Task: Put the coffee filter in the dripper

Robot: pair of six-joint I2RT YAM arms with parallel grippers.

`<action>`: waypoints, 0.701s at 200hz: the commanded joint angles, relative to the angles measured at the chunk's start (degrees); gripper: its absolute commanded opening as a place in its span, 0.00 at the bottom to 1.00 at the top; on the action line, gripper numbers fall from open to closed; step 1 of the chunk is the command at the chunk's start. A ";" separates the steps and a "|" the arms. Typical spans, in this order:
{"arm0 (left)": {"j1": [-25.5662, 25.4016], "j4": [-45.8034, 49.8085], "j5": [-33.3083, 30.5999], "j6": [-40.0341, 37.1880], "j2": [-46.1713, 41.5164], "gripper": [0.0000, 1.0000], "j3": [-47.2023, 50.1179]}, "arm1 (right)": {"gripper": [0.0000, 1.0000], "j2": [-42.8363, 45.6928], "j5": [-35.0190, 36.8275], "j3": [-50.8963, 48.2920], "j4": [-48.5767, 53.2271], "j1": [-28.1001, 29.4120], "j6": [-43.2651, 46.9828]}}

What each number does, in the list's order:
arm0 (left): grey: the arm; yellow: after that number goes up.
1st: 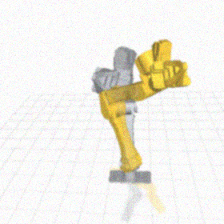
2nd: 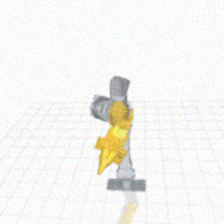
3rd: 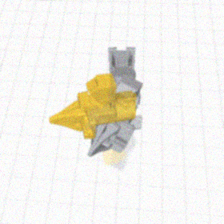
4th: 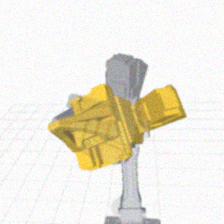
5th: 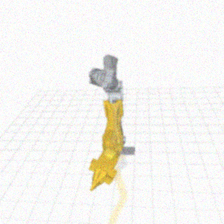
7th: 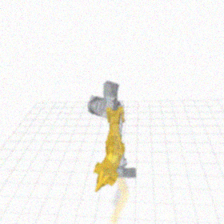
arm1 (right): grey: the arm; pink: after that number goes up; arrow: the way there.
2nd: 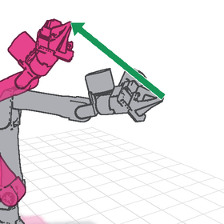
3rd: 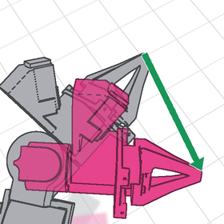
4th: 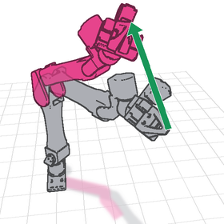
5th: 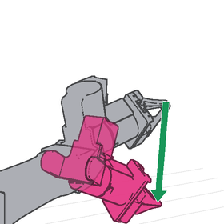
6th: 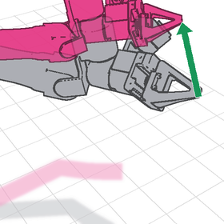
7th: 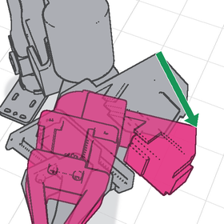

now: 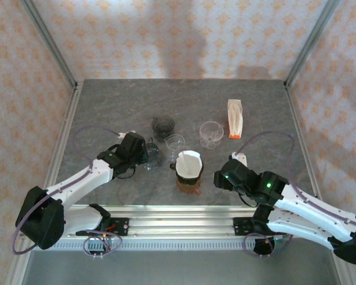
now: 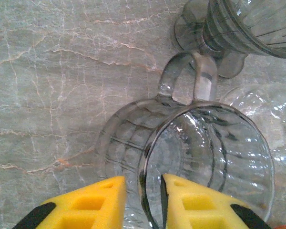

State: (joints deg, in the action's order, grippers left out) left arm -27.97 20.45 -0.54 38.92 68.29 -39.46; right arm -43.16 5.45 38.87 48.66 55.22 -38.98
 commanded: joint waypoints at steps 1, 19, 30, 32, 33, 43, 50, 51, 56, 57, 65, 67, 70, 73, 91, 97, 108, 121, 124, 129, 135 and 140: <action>0.56 3.17 -2.91 -0.90 1.13 0.22 -1.58 | 0.67 0.79 0.10 -1.23 -1.45 0.06 -0.48; 0.59 3.61 -2.86 -0.68 1.83 0.16 -1.92 | 0.67 1.05 -0.31 -1.86 -1.63 0.06 -0.32; 0.60 4.22 -2.84 -0.68 1.84 0.10 -2.27 | 0.67 1.23 -0.60 -2.21 -1.88 0.06 -0.09; 0.58 4.33 -2.88 -0.62 1.78 0.09 -2.26 | 0.67 1.25 -0.66 -2.28 -1.88 0.04 -0.01; 0.61 4.38 -2.84 -0.61 1.77 0.08 -2.27 | 0.67 1.29 -0.68 -2.34 -1.89 0.05 0.02; 0.57 4.94 -2.65 -0.65 1.37 0.04 -2.33 | 0.67 1.54 -0.88 -2.78 -2.07 0.06 0.23; 0.57 5.23 -2.46 -0.60 1.02 0.00 -2.33 | 0.67 1.79 -1.15 -3.20 -2.43 0.04 0.46; 0.56 5.27 -2.46 -0.55 0.95 0.00 -2.35 | 0.67 1.87 -1.19 -3.24 -2.43 0.05 0.52; 0.59 5.53 -2.15 -0.51 0.69 0.00 -2.29 | 0.67 2.11 -1.42 -3.66 -2.77 0.05 0.65; 0.61 5.59 -2.13 -0.46 0.65 0.00 -2.29 | 0.67 2.20 -1.46 -3.73 -2.91 0.06 0.65; 0.56 5.96 -1.65 -0.40 0.32 0.00 -2.15 | 0.67 2.73 -1.81 -4.46 -3.61 0.06 0.80; 0.57 6.06 -1.53 -0.35 0.23 0.00 -2.19 | 0.67 2.84 -1.99 -4.67 -3.81 0.02 0.89; 0.59 6.34 -1.35 -0.26 0.12 0.00 -2.20 | 0.67 3.02 -2.14 -4.95 -4.15 0.01 1.06; 0.59 6.54 -1.16 -0.13 0.02 0.00 -2.08 | 0.67 3.27 -2.52 -5.21 -4.58 0.06 1.28; 0.61 7.95 0.34 0.32 -0.82 0.00 -1.75 | 0.68 4.54 -5.06 -7.17 -7.48 0.04 3.32; 0.60 8.51 0.80 0.45 -1.25 0.00 -1.40 | 0.68 4.97 -6.31 -7.92 -9.02 0.06 3.99; 0.63 9.63 1.39 0.87 -2.65 0.00 -0.75 | 0.68 5.75 -8.84 -9.65 -12.06 0.06 4.90; 0.57 11.41 1.62 1.40 -4.76 0.00 0.23 | 0.68 6.06 -11.31 -11.55 -15.39 0.06 5.19; 0.61 11.84 1.65 1.49 -5.35 0.00 0.40 | 0.68 5.98 -11.67 -11.96 -16.01 0.06 5.20; 0.61 12.52 1.85 1.67 -6.37 0.00 0.74 | 0.68 5.89 -12.24 -12.58 -17.07 0.05 5.35; 0.55 13.45 2.04 1.97 -7.59 0.00 1.12 | 0.68 5.81 -12.97 -13.33 -18.28 0.05 5.54; 0.61 14.19 2.33 2.11 -8.63 0.00 1.46 | 0.68 5.72 -13.82 -14.06 -19.60 0.03 5.65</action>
State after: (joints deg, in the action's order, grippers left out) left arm -27.94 28.71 0.75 39.40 64.18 -39.57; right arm -37.80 -4.01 27.24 36.64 55.20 -35.33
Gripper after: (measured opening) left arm 0.050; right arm 0.677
